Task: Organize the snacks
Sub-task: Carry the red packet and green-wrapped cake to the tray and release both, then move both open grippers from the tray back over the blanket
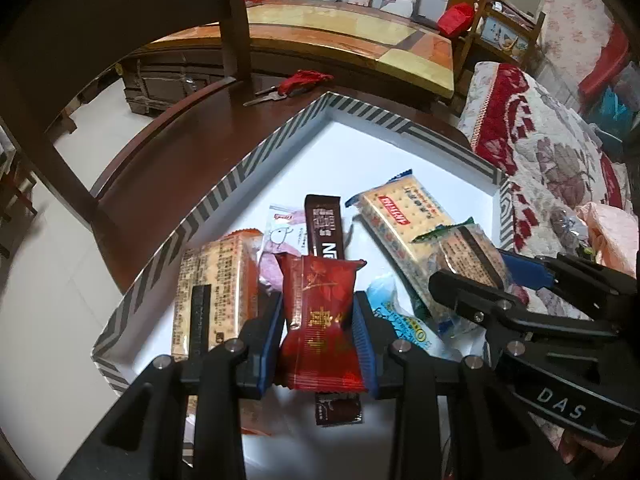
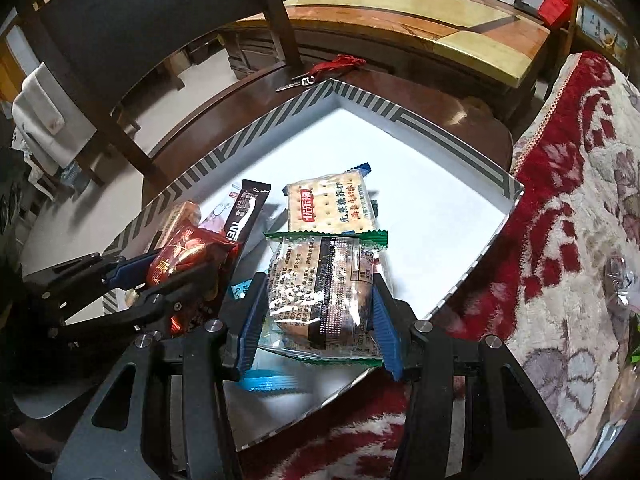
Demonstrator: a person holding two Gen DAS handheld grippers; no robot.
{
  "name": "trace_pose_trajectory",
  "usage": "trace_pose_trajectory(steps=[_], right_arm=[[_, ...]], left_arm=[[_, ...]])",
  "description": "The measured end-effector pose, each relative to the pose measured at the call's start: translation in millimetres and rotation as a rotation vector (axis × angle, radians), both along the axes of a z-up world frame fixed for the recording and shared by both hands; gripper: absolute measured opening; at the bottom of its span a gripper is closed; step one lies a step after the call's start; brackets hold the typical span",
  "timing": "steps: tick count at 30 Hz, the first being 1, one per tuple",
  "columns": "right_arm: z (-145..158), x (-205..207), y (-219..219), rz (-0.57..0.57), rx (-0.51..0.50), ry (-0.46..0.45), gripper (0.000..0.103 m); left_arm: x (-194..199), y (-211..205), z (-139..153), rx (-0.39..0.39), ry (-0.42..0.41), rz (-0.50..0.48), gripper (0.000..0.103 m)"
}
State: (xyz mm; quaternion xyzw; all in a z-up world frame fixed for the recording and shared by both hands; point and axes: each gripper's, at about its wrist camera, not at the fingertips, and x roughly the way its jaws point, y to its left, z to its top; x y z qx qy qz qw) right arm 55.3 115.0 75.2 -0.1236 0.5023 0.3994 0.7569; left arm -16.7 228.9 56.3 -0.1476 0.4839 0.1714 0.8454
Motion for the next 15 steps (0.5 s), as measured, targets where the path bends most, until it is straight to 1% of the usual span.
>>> trace_pose_trajectory(steps=[4, 6, 8, 10, 13, 15], right_arm=[[0.0, 0.1, -1.0, -0.02, 0.035, 0.023, 0.051], [0.6, 0.6, -3.0, -0.026, 0.06, 0.046, 0.053], [1.4, 0.5, -4.7, -0.035, 0.061, 0.05, 0.054], [3.1, 0.0, -8.4, -0.045, 0.065, 0.046, 0.054], [7.8, -1.3, -17.9, -0.064, 0.094, 0.056, 0.054], [12.0, -3.3, -26.8, -0.078, 0.112, 0.053, 0.054]], left_arm=[[-0.9, 2.2, -0.3, 0.01, 0.005, 0.023, 0.038], [-2.2, 5.0, 0.7, 0.013, 0.007, 0.043, 0.045], [-3.5, 7.8, 1.6, -0.009, -0.003, 0.046, 0.054], [-4.8, 6.0, 4.1, -0.003, -0.012, 0.039, 0.056], [-5.6, 0.6, 8.3, 0.039, -0.014, 0.037, 0.063], [-7.3, -1.7, 13.3, 0.043, -0.026, 0.036, 0.064]])
